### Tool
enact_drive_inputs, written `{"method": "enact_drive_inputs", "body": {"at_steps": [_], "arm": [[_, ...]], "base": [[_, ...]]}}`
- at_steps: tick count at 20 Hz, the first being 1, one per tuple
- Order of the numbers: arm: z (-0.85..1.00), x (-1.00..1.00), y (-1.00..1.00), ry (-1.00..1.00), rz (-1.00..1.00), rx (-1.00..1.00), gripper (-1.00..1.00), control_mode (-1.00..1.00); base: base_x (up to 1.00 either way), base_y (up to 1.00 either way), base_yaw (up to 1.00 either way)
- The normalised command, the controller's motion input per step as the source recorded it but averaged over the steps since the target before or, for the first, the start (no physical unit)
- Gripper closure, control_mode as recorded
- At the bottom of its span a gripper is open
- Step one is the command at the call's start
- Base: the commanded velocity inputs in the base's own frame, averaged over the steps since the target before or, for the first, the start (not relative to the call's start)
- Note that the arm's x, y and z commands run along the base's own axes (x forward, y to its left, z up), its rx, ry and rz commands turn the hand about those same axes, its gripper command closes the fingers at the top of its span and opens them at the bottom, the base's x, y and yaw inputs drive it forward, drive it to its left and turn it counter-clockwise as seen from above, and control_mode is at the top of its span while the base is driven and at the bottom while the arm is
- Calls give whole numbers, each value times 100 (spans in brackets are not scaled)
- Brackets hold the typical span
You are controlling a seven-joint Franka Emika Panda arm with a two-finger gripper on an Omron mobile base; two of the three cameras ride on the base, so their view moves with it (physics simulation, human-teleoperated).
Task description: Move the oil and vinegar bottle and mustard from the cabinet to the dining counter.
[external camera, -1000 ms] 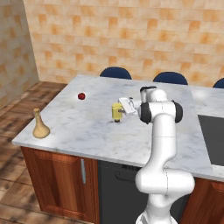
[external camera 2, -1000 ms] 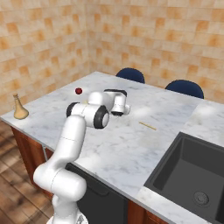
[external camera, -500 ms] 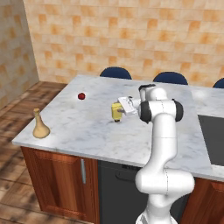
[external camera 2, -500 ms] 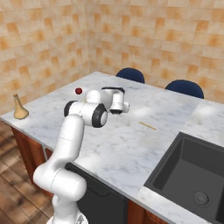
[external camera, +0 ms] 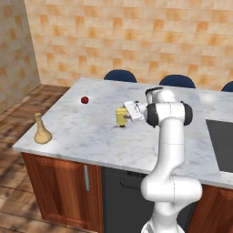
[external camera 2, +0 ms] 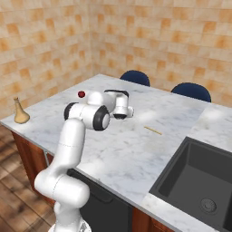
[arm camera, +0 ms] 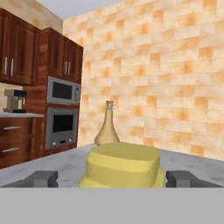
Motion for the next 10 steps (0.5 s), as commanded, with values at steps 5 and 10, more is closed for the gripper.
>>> {"method": "enact_drive_inputs", "body": {"at_steps": [5,10], "arm": [[42,0,0,-5,0,0,-100,-100],[59,-4,0,-7,0,0,-100,-100]], "base": [[0,0,0],[0,0,0]]}}
